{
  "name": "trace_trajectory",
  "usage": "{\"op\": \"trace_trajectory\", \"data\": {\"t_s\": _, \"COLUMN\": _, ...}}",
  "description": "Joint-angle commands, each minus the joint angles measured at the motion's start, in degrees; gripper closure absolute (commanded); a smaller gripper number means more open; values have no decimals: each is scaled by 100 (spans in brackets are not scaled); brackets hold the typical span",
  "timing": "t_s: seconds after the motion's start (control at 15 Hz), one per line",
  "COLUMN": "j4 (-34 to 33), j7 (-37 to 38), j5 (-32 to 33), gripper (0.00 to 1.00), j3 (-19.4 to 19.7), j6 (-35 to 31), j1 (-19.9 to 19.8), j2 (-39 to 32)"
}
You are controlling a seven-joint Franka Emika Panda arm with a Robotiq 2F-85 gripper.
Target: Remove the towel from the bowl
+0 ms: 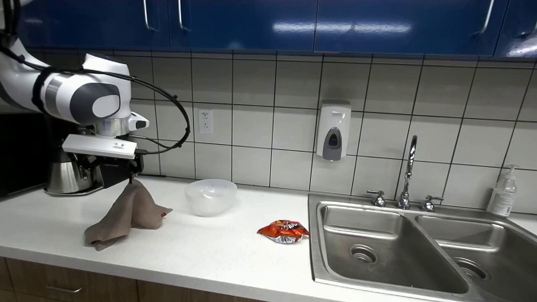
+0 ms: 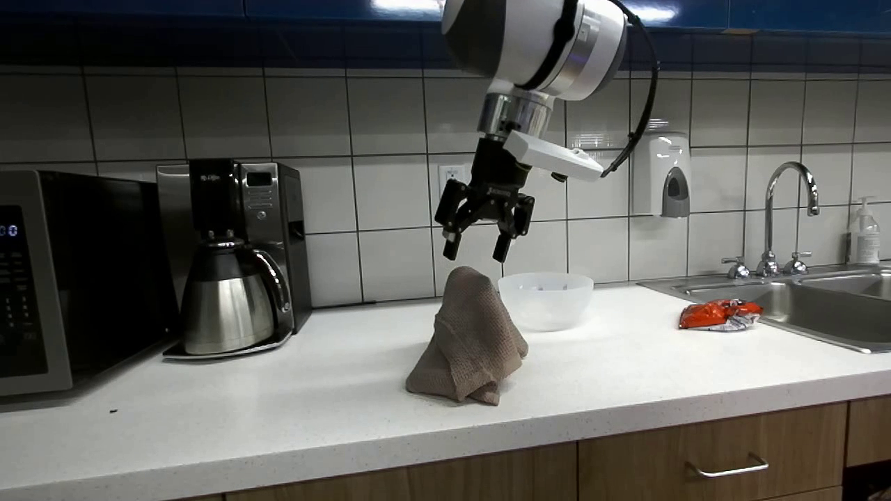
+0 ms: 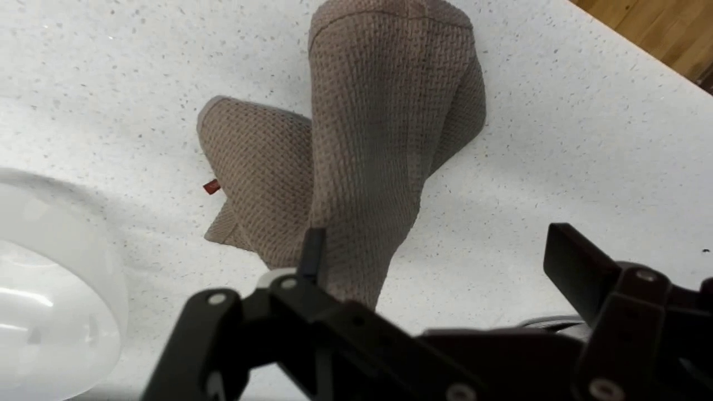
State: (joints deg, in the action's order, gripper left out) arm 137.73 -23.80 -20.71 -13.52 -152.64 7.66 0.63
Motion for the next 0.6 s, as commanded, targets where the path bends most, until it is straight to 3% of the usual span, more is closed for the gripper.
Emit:
{"op": "trace_trajectory", "data": {"t_s": 0.0, "j4": 421, "j7": 118, "j5": -61, "gripper": 0, "j3": 115, "j6": 208, "j1": 175, "j2": 645}}
{"op": "trace_trajectory", "data": {"t_s": 0.53, "j4": 1033, "j7": 446, "j5": -33, "gripper": 0, "j3": 234, "j6": 429, "j1": 713, "j2": 1423}}
